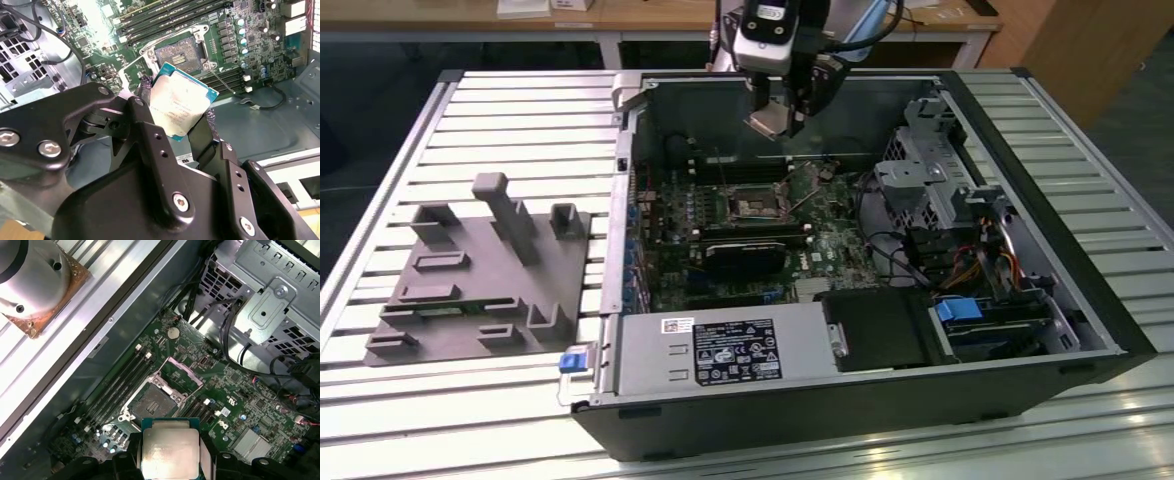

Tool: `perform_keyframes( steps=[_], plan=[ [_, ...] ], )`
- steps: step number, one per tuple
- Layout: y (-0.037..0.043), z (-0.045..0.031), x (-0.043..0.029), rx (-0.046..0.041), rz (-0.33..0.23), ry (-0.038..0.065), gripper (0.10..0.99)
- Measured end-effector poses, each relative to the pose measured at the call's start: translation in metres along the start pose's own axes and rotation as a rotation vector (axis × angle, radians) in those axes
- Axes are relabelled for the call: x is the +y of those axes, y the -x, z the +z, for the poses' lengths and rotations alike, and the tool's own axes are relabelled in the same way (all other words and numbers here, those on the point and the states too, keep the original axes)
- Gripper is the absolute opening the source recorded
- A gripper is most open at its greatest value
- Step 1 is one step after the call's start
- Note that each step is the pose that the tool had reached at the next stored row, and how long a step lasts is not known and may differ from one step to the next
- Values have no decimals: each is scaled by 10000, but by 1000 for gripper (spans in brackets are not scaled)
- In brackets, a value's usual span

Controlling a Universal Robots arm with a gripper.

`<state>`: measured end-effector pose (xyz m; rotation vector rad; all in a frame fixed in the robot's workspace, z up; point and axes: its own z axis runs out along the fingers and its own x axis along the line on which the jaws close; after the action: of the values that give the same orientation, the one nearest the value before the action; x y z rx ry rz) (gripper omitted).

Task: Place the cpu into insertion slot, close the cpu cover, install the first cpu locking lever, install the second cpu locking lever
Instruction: 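Place the cpu into insertion slot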

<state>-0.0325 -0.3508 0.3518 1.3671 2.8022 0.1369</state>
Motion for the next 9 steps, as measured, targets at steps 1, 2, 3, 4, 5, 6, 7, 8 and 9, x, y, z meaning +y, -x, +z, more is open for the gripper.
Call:
perform_keyframes(
  steps=[1, 2, 3, 4, 5, 6, 7, 8, 9],
  plan=[
    [0, 1, 0, -4, 43, 1, 541],
    [0, 1, 0, -7, 80, 1, 541],
    [0, 1, 0, -11, 114, 2, 541],
    [0, 2, 0, -13, 150, 2, 541],
    [0, 2, 0, -16, 184, 3, 541],
    [0, 2, 0, -19, 217, 4, 541],
    [0, 2, 0, -22, 249, 4, 541],
    [0, 3, 0, -25, 284, 5, 541],
    [0, 3, 0, -28, 316, 6, 541]
  ],
)
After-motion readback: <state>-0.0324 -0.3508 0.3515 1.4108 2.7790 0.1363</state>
